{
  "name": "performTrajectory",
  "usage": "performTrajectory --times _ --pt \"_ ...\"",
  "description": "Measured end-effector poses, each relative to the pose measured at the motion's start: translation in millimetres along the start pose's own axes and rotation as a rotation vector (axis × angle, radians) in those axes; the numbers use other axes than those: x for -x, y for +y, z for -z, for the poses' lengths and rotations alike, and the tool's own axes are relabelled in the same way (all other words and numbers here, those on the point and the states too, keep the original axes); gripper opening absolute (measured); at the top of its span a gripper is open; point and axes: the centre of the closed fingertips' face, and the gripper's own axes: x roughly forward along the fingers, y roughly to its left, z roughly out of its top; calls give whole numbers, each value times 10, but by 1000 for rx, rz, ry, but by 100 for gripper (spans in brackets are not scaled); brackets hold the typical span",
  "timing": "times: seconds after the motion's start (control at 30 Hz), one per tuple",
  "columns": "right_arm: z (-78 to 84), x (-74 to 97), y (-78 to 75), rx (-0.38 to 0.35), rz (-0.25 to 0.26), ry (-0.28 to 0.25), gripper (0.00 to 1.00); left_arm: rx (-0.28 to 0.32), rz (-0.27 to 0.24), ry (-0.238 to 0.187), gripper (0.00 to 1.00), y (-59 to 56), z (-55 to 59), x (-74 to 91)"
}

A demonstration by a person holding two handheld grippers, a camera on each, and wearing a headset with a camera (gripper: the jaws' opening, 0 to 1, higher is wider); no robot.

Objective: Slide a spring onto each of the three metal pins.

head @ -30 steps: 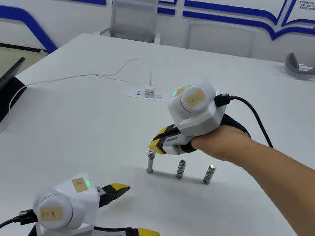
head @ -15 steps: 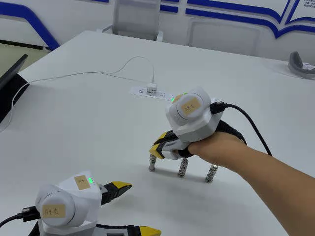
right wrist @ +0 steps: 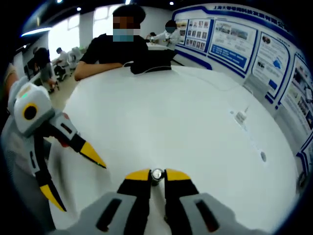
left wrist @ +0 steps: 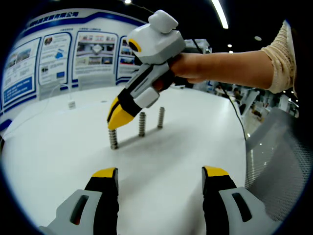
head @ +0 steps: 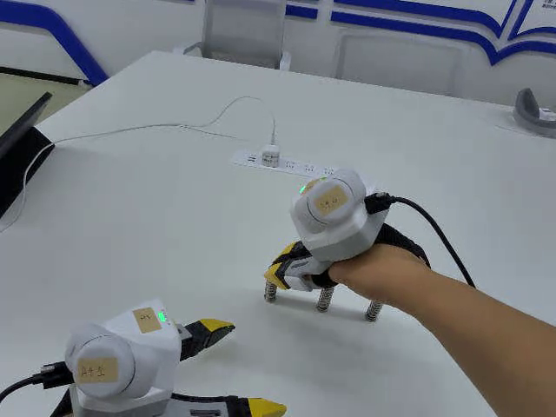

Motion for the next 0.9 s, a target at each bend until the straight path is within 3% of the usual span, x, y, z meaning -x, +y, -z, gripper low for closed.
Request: performTrajectory --times 0.6,0.9 --pt "41 -27 25 4 -2 9 12 -2 1 2 71 -2 -3 -1" --pt "77 37 26 -1 6 5 16 -5 1 5 71 -10 2 1"
